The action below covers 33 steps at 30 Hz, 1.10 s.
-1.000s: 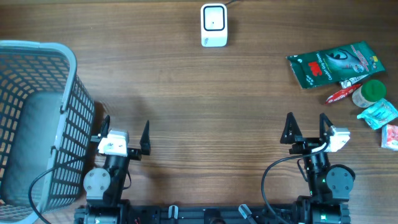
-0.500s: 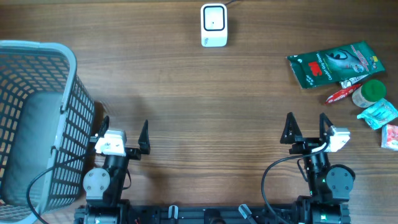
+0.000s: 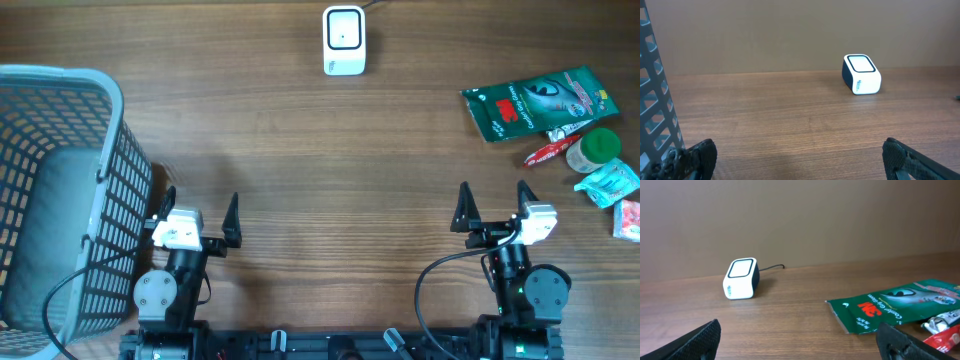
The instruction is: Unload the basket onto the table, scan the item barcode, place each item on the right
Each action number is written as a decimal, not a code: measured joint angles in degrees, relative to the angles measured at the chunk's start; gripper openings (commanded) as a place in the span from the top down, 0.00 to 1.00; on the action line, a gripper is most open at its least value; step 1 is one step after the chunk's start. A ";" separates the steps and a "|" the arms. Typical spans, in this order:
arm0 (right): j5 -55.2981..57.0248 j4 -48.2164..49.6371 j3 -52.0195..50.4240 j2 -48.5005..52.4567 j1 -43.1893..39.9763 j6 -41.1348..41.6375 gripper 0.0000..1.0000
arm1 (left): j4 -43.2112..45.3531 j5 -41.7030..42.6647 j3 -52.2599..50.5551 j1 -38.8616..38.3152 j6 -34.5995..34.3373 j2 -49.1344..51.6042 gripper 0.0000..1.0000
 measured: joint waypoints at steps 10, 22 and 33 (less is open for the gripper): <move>0.00 0.00 0.00 0.00 0.00 -1.33 0.00 | 0.00 0.00 -0.02 0.00 0.00 0.00 0.00; 0.00 0.00 0.00 0.00 0.00 -1.36 0.00 | 0.00 0.00 -0.02 0.00 0.00 0.00 0.00; 0.00 0.00 0.00 0.00 0.00 -1.75 0.00 | 0.00 -0.17 -0.02 2.43 -0.02 0.00 0.00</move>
